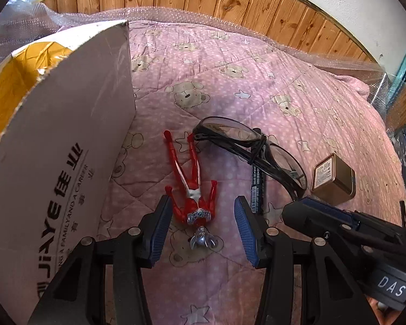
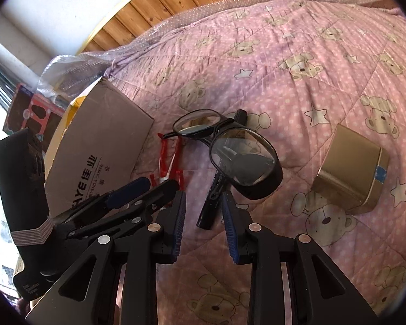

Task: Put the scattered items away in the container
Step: 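Grasp the red toy figure with the left tool while the right tool grasps the black marker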

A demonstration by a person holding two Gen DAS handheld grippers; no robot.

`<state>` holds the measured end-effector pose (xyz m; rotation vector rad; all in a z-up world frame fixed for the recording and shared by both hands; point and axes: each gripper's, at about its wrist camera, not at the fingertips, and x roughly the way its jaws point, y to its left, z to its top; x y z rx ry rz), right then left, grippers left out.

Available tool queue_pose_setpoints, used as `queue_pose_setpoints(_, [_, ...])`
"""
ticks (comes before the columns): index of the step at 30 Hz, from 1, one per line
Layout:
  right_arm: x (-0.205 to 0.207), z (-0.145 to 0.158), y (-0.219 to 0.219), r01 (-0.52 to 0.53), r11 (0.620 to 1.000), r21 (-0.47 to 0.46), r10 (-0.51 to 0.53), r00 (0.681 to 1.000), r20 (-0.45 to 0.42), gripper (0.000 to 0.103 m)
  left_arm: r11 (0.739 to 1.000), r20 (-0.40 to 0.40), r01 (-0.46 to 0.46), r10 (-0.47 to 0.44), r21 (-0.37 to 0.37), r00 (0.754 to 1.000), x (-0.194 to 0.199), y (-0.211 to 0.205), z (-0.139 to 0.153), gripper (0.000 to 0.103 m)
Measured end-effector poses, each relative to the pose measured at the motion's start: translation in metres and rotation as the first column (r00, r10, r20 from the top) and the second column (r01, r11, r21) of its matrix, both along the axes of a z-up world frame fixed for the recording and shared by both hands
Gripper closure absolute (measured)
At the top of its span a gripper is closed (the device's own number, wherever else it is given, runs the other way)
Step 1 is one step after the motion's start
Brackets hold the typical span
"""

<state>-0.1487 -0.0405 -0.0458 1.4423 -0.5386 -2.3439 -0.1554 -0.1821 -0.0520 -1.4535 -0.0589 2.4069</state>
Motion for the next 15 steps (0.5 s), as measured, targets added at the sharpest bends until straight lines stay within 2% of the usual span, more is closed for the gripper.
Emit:
queue_pose_setpoints(5, [-0.022, -0.022, -0.008, 0.001, 1.000, 0.025, -0.002, 0.999, 0.037, 0.072, 1.000, 0.002, -0.017, 0.017, -0.017, 1.000, -0.013, -0.003, -0.018, 0.056])
queue_pose_setpoints(7, [-0.027, -0.028, -0.008, 0.005, 0.999, 0.037, -0.007, 0.999, 0.044, 0.074, 1.000, -0.006, -0.014, 0.014, 0.006, 1.000, -0.014, -0.008, -0.020, 0.055])
queue_pose_setpoints(9, [-0.029, -0.029, -0.009, -0.003, 0.999, 0.051, 0.002, 0.999, 0.033, 0.075, 1.000, -0.020, 0.000, -0.001, -0.006, 1.000, -0.013, -0.008, -0.020, 0.056])
queue_pose_setpoints(11, [-0.028, -0.027, -0.011, -0.018, 0.996, 0.083, 0.015, 0.999, 0.034, 0.083, 1.000, -0.030, 0.008, -0.009, -0.007, 0.999, -0.010, -0.009, -0.019, 0.056])
queue_pose_setpoints(15, [-0.021, -0.021, -0.012, -0.023, 0.994, 0.107, 0.016, 0.998, 0.066, 0.086, 1.000, -0.021, 0.028, -0.027, 0.010, 0.999, -0.002, -0.010, -0.017, 0.057])
